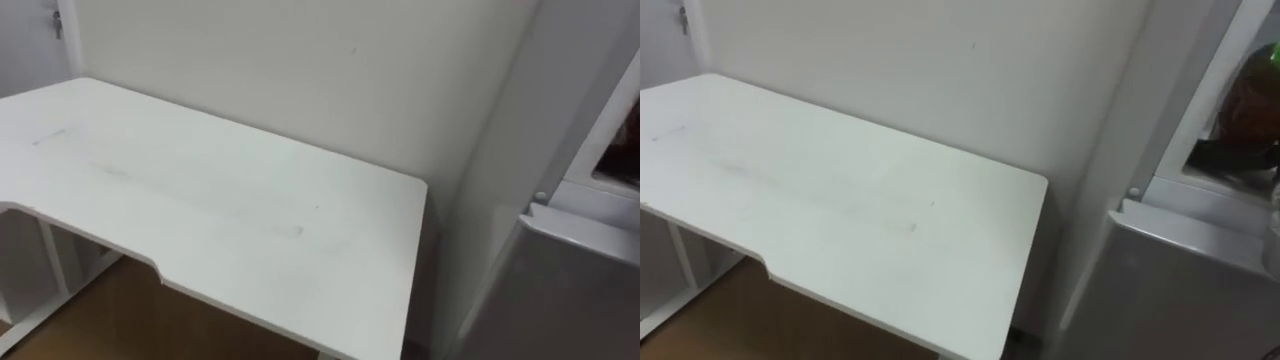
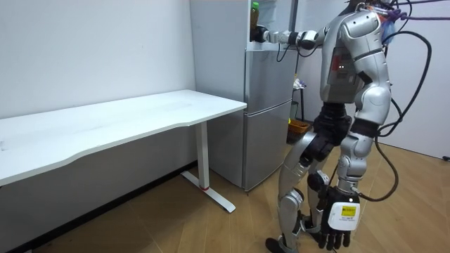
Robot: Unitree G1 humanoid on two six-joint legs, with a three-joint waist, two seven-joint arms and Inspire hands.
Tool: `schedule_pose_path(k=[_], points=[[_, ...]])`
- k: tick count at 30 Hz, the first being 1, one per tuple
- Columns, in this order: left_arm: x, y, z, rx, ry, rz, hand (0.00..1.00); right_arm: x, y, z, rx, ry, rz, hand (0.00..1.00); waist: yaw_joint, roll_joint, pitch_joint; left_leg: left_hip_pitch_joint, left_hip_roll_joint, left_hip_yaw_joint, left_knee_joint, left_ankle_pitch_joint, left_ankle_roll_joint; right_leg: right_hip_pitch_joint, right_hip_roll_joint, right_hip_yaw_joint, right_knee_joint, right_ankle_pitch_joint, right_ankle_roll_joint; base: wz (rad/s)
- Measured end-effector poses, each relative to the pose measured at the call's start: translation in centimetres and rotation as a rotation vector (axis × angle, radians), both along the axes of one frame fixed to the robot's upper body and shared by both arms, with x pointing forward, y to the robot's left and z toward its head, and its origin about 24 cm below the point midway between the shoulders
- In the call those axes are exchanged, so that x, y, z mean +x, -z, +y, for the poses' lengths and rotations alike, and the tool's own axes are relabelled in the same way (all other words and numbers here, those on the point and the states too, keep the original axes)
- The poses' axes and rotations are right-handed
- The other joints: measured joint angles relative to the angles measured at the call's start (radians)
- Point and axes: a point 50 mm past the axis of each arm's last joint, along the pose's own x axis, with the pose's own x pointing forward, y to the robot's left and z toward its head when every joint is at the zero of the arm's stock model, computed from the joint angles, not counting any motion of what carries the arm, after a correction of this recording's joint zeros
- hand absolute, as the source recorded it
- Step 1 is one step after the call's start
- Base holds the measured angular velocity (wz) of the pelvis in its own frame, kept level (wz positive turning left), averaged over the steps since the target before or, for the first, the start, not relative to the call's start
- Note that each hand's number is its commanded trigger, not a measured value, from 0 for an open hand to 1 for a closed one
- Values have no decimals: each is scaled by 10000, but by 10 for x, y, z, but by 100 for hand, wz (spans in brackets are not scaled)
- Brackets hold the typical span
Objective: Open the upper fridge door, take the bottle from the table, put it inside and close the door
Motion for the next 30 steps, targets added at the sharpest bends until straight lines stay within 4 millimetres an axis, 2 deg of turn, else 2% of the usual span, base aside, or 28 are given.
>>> schedule_pose_path(k=[5, 9, 23, 30], points=[[1, 0, 1, 31, 31, -37, 0, 0, 5, 2, -225, -350, 229, 0, -58, -61, -47, 131, 6, 46, -105, 10, -11, 103, 8, 67, -95, -2, 1, -1], [1, 0, 1, 24, 37, -9, 0, -2, 13, 1, -297, -631, 554, 0, -54, -206, -152, 222, 6, 95, -177, 10, -13, 169, 12, 98, -151, 5, 7, 0], [1, 0, 0, -62, 98, -11, 0, -1, 14, 4, -155, -1340, 675, 0, -142, -210, -151, 474, 1, 189, -335, 5, -16, 435, 9, 154, -184, 8, 27, -1], [-3, 0, -1, -159, -202, -97, 0, -9, 16, -17, 2428, -1824, 97, 0, -54, -197, -135, 500, 8, 169, -228, -73, -1, 570, 24, 60, -274, -1, 54, 3]])
